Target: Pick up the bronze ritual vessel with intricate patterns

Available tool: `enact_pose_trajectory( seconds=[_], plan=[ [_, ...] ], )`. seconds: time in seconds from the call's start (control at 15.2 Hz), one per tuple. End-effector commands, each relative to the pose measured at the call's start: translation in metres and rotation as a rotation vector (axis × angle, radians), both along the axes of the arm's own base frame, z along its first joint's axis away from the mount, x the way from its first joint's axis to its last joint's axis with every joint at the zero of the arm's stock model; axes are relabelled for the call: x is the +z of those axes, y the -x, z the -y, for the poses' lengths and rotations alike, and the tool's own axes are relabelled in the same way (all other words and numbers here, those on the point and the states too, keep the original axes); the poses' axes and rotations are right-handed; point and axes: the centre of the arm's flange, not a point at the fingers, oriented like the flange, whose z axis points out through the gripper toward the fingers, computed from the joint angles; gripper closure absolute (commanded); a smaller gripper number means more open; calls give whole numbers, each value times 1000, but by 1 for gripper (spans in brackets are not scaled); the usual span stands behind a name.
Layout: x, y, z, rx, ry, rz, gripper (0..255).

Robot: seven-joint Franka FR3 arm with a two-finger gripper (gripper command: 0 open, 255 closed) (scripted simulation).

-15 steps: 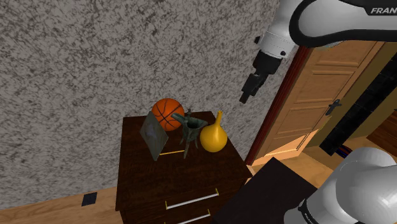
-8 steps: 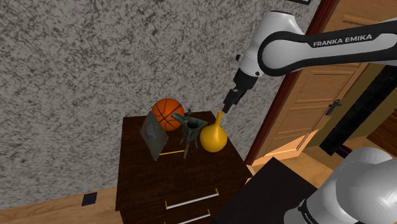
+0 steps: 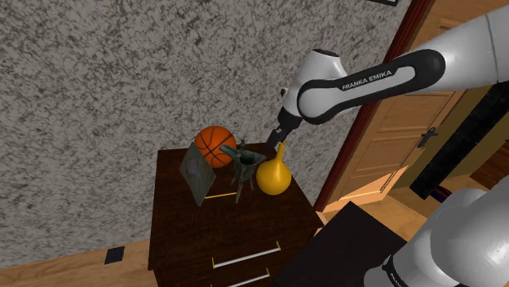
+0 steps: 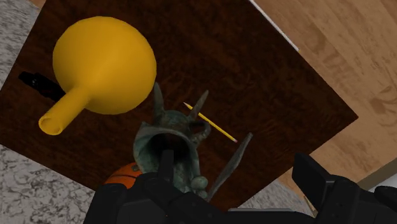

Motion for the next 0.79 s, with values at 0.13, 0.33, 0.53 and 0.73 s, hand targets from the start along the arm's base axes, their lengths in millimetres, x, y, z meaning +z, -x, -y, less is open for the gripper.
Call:
enact_pose_trajectory(
  seconds=[0.13, 0.33, 0.53, 0.73],
  plan=[
    [-41, -29, -8, 18, 9, 31, 0],
    [-70, -53, -11, 32, 15, 52, 0],
    [-98, -79, -14, 46, 22, 73, 0],
    [-126, -104, -17, 59, 29, 94, 0]
  ],
)
